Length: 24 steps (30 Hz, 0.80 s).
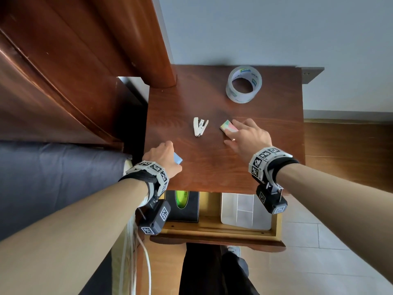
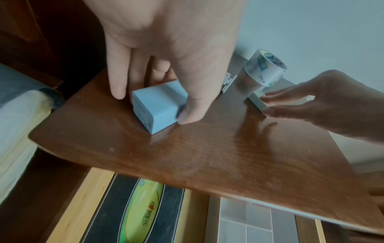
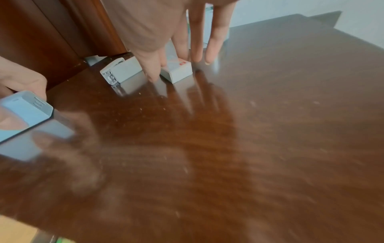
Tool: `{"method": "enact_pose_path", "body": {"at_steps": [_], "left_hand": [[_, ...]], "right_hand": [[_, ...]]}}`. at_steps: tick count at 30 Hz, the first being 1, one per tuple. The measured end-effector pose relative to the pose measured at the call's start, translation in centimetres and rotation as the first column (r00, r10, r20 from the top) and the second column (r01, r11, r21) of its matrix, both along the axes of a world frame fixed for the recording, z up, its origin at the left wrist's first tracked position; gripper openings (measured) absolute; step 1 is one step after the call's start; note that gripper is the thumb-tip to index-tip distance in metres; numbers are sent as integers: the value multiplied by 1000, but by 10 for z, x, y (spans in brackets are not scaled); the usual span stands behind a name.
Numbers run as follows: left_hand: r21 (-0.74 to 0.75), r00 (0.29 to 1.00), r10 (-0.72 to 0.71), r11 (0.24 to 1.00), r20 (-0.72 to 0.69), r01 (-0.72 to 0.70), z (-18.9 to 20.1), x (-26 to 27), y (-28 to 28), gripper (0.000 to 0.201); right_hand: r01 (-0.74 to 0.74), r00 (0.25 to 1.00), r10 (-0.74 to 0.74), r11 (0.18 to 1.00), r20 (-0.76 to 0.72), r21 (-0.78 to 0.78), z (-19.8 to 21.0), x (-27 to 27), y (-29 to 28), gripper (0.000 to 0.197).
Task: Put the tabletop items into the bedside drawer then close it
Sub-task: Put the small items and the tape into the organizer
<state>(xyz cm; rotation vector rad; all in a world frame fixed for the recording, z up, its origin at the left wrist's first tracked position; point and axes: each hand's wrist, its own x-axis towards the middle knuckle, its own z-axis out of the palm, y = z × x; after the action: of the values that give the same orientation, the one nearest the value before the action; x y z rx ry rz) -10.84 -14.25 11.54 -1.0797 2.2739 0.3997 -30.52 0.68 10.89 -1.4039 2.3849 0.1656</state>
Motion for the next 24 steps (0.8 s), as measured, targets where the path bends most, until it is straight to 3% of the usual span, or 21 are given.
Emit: {"method": "enact_pose_path", "body": {"at_steps": [3,7,13,18,24], "left_hand": [[13,999,-5,1000,-44,5,2,3,17,38],[42,991,-14,999,-131,19,5,3,41,36],[226,977,30,974,-213,19,4,12,92,33],[317,962,26,946,-273,64,-2,25,150,44],[354,946,25,930,-323,96,-39,35,210,26]], "right_hand": [[31,999,-31,999,10,29,0,1,34,32],[127,988,-122,991,99,-43,-1,4,74,25],[306,936,-275,944,219,-122,7,22,123,30],[410,879,-371,909,300,-78,4,56,191,29],[397,828,-367,918,424,19,-32,93,240,29]]}}
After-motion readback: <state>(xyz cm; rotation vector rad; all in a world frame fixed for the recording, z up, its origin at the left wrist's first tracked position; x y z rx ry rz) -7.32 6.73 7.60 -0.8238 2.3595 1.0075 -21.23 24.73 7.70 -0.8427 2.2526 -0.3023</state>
